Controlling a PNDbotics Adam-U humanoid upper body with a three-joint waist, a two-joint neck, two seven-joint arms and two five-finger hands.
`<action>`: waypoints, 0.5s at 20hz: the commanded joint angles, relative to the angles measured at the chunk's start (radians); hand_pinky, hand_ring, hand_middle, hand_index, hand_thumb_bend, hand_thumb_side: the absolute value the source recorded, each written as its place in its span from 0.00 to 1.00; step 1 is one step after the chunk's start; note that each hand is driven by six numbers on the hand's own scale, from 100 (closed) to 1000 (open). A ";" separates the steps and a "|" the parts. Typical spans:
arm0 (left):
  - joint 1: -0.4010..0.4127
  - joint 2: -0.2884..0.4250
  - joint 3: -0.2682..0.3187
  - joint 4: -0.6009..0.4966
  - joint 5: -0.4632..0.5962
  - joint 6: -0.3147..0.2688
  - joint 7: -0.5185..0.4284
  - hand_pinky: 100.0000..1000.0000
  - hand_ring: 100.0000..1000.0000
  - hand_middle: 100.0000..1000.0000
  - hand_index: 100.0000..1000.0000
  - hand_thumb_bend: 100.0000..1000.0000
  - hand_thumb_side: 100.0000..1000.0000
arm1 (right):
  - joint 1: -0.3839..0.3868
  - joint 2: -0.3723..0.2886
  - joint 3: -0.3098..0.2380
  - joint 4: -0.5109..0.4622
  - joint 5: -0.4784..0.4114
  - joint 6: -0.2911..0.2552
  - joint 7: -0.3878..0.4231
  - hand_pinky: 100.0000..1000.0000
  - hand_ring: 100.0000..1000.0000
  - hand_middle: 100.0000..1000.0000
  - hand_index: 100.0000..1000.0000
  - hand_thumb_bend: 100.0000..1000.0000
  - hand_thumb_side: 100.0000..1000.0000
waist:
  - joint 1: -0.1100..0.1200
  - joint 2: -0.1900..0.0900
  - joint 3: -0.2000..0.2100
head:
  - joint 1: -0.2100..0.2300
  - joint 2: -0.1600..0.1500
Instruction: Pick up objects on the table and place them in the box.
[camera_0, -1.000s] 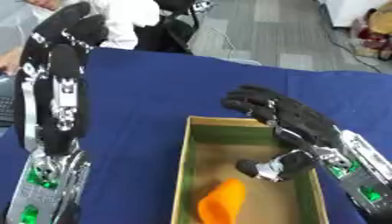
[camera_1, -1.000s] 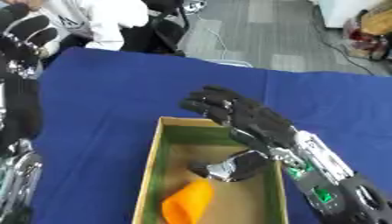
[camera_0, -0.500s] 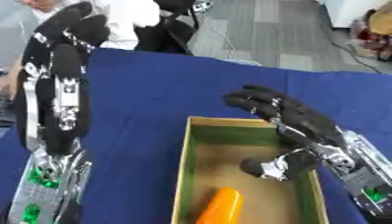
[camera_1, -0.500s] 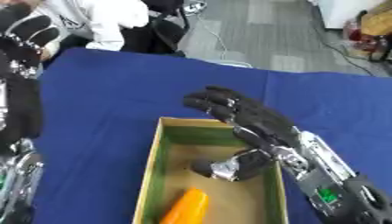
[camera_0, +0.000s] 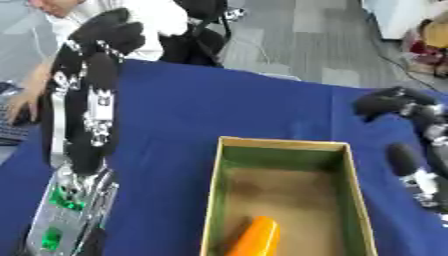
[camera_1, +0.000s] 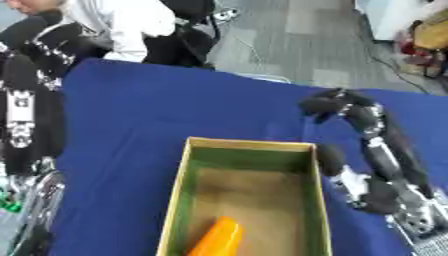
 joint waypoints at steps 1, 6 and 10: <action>-0.001 0.027 0.007 -0.020 -0.020 0.027 -0.002 0.80 0.74 0.77 0.78 0.80 0.48 | 0.039 -0.011 -0.059 -0.044 -0.100 -0.076 -0.022 0.19 0.35 0.40 0.58 0.00 1.00 | 0.005 -0.022 -0.010 | 0.036 -0.010; 0.016 0.049 0.005 -0.020 -0.123 0.101 -0.052 0.75 0.65 0.68 0.68 0.76 0.45 | 0.083 -0.001 -0.101 -0.046 -0.154 -0.283 0.123 0.17 0.34 0.40 0.57 0.00 1.00 | 0.014 -0.030 -0.038 | 0.050 0.017; 0.010 0.052 -0.026 -0.020 -0.194 0.092 -0.099 0.64 0.55 0.59 0.63 0.78 0.37 | 0.082 0.003 -0.120 -0.046 -0.159 -0.351 0.216 0.17 0.35 0.41 0.61 0.00 1.00 | 0.012 -0.037 -0.043 | 0.049 0.024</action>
